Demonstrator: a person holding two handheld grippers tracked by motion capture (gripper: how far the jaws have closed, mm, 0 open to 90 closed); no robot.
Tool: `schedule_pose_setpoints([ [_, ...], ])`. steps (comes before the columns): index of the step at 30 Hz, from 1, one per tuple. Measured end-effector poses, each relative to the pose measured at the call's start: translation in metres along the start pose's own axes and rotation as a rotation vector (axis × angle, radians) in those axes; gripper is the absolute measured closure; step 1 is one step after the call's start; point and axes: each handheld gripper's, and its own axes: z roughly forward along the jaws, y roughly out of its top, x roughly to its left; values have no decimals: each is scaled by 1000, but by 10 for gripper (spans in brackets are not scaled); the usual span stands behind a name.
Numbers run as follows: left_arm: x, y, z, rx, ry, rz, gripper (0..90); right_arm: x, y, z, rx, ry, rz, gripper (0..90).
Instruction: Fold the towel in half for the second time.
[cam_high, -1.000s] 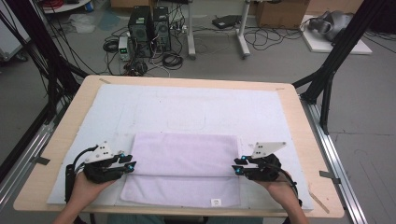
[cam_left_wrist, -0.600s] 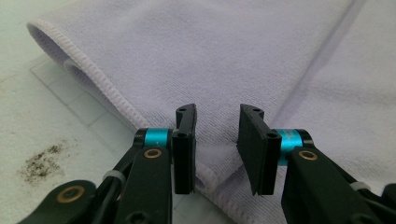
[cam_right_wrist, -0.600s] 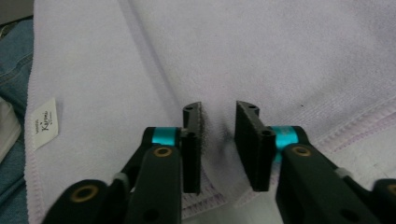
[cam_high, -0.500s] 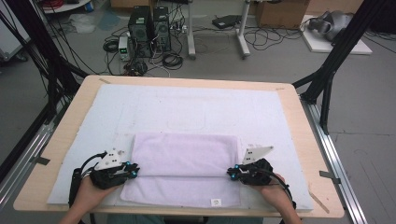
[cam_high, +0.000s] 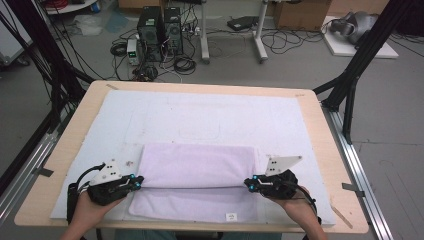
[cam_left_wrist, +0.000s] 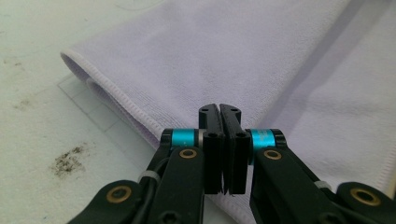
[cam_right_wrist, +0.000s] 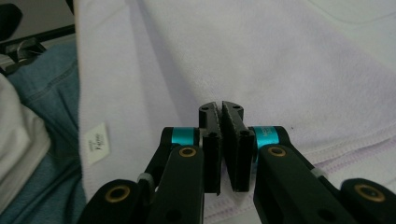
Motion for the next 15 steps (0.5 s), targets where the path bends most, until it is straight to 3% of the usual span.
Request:
schedule_pose_setpoints([
  [6,-16,-3,-26,-30,-4,10,875,21,7,-21,-13,5,-44,865],
  [9,-29,-10,-34,-21,-5,28,875,36,5,-29,-18,25,-57,865],
  [15,-40,-29,-39,11,-34,12,872,52,-10,-21,1,81,-50,865],
])
